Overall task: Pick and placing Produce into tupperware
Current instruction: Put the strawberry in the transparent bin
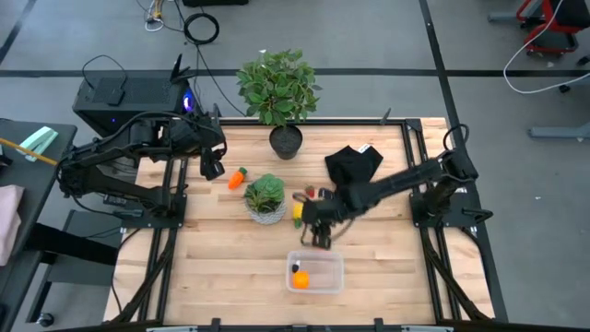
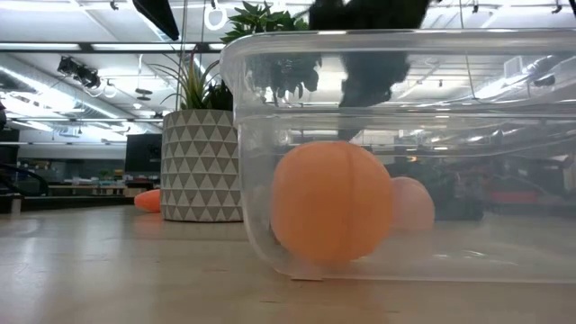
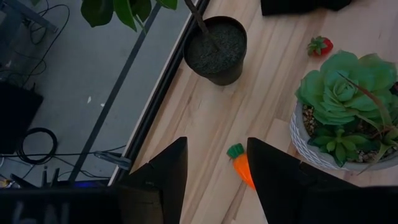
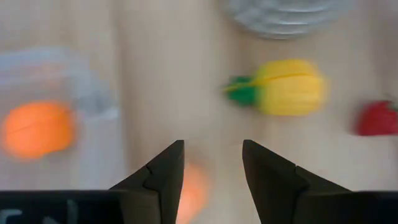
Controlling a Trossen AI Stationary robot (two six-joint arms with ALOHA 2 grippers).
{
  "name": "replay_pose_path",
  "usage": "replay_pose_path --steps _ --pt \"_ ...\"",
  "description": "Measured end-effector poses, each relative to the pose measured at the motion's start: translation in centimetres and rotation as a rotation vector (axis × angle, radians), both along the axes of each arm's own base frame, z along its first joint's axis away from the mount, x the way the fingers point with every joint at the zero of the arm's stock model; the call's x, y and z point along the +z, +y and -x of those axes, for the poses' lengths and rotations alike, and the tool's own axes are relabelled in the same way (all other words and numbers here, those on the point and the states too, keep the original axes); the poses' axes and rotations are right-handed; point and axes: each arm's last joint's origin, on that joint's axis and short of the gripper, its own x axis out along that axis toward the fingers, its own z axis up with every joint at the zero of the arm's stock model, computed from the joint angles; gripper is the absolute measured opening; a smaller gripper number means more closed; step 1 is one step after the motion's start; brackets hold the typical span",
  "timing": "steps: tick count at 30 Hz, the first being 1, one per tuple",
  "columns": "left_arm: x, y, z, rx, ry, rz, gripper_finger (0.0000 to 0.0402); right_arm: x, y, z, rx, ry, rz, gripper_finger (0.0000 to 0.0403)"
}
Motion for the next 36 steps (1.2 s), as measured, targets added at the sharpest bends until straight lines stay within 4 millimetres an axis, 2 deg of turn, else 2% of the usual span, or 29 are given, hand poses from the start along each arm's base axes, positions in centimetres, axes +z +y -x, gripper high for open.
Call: replay_pose_path --steps 9,15,18,27,36 --pt "0.0 0.0 0.0 0.000 0.000 0.000 0.0174 0.0 -7.9 -0.6 -0.315 -0.007 0.020 0.0213" --pt "0.0 0.0 0.0 0.000 0.000 0.000 0.0173 -0.8 -11.4 -0.5 -0.486 0.018 -0.015 0.0219" --pt "0.0 0.0 0.0 0.000 0.000 0.000 0.0172 -1.8 -11.8 -0.9 -0.531 0.029 -0.064 0.0215" --pt "0.0 0.0 0.0 0.000 0.004 0.001 0.0172 -5.3 -11.5 -1.8 -0.586 0.127 -0.107 0.0218" --pt "0.0 0.0 0.0 0.000 0.004 0.001 0.0176 -6.7 -11.5 -2.5 -0.597 0.128 -0.129 0.0220"
